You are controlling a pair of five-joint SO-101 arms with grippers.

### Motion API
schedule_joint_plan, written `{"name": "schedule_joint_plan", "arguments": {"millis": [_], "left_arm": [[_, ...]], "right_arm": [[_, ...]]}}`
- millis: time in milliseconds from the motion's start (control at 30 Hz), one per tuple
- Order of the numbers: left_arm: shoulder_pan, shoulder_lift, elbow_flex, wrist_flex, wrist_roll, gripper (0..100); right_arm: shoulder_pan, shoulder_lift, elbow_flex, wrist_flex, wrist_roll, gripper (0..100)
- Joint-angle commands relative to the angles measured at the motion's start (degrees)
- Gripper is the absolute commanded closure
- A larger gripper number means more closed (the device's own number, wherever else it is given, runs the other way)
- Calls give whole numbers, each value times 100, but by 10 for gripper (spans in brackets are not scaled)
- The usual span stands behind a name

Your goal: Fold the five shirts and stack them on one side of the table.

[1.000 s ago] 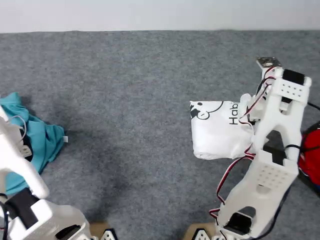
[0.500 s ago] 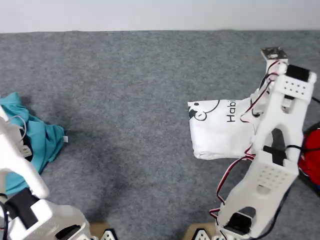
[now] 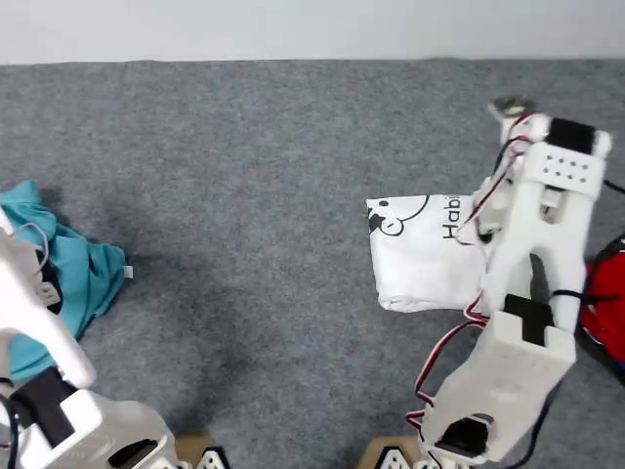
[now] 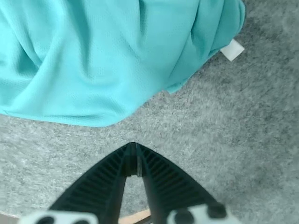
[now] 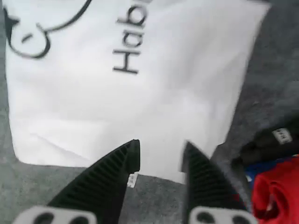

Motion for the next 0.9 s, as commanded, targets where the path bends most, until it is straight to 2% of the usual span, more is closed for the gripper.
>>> {"name": "schedule_joint_plan", "arguments": {"millis": [0,500,633,867], "left_arm": [[18,-290,-321,185,9,996],[26,-290,-321,185,26,996],[9,-290,-365,185,9,996],[0,-290,-593,185,9,996]], "right_arm": [[-66,-391,413,215,35,966],[215,-382,2567,-954,35,980],[207,-470,2488,-857,35,980],[312,-734,1204,-699,35,980]]}}
